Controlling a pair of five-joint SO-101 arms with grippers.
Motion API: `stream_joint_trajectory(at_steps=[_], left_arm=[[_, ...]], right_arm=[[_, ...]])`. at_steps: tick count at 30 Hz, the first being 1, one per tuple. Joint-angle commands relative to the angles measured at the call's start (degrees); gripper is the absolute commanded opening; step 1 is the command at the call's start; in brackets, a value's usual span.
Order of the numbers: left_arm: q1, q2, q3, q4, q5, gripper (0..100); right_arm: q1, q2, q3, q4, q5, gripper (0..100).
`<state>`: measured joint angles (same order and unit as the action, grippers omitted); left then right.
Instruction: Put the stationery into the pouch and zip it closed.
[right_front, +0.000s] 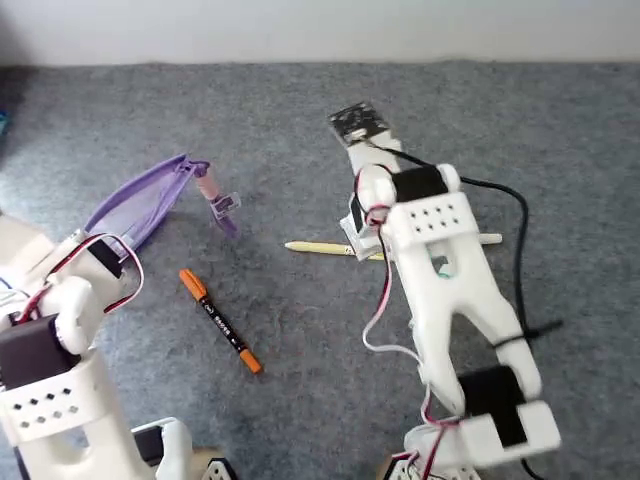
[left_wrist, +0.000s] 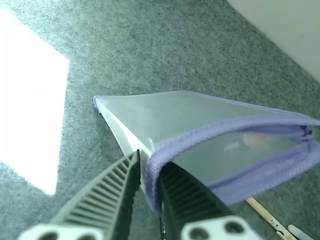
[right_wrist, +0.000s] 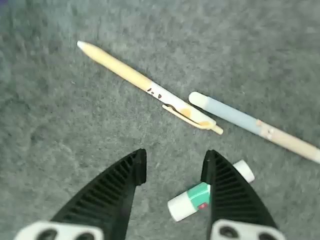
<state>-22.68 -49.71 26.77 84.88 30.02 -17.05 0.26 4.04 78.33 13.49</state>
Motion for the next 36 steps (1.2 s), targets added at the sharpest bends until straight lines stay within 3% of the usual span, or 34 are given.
stream_joint_trajectory(at_steps=[1, 9, 23, 27, 29, 36], left_arm=[[-0.2, 0.8, -1.5, -0.8, 0.9, 1], [-0.2, 0.8, -0.5, -1.2, 0.9, 1], [-0.2, 0.6, 0.8, -2.2, 0.9, 1], [-0.1, 0.5, 0.8, -2.3, 0.9, 1], [-0.1, 0.5, 0.8, -2.3, 0.9, 1], [0.0, 0.7, 0.9, -2.3, 0.9, 1]], right_arm=[[-0.3, 6.5, -8.3, 0.3, 5.7, 19.1], [-6.1, 26.2, -22.6, 0.3, 16.2, 19.1], [-12.0, 50.2, -42.3, 1.0, 17.1, 17.6], [-10.5, 50.7, -43.0, 1.0, 16.8, 0.0], [-9.6, 49.5, -43.0, 1.1, 16.7, 3.4], [-8.3, 39.9, -43.0, 5.1, 16.5, 0.8]])
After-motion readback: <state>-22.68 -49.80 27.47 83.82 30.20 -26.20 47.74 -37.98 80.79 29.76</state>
